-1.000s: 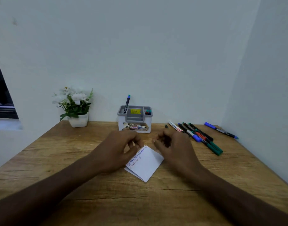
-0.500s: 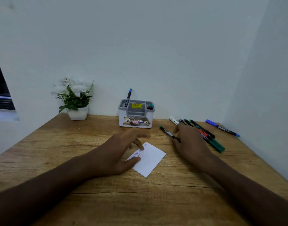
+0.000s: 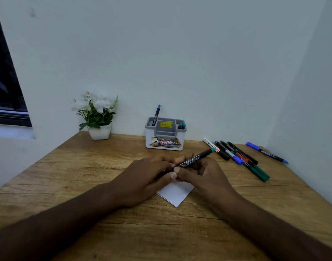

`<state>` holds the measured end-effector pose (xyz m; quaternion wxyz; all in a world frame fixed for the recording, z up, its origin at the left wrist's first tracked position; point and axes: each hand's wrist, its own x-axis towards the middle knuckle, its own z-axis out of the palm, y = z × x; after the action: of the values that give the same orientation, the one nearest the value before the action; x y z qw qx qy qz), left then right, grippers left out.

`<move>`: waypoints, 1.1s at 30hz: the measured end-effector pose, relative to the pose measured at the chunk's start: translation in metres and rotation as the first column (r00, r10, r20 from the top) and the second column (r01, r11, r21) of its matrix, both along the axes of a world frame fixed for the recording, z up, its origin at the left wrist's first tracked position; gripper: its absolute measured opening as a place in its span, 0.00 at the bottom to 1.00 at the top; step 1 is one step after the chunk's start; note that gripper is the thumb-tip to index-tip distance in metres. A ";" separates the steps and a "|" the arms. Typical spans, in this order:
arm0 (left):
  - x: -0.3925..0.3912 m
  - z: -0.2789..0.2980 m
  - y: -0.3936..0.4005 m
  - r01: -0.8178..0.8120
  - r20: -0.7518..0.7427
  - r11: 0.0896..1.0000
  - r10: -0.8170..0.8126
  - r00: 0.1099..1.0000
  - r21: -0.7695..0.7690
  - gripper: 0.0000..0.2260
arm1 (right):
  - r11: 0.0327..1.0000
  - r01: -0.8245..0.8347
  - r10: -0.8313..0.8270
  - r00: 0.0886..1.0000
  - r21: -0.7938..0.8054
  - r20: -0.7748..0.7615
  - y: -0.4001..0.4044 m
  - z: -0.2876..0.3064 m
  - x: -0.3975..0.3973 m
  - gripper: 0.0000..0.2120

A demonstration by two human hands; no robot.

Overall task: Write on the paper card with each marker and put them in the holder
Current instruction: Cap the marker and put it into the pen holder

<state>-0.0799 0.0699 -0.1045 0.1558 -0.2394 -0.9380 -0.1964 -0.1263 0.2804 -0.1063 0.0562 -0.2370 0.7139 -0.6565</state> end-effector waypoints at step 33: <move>-0.012 -0.006 -0.014 0.045 0.127 0.998 -0.040 0.991 -0.034 0.17 | 0.984 0.118 -0.114 0.993 0.130 -0.037 0.005 0.002 -0.018 0.05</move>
<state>-0.0922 0.0563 -0.1102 0.0876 -0.2494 -0.9441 -0.1971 -0.1447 0.2854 -0.1042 0.0229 -0.2005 0.7693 -0.6062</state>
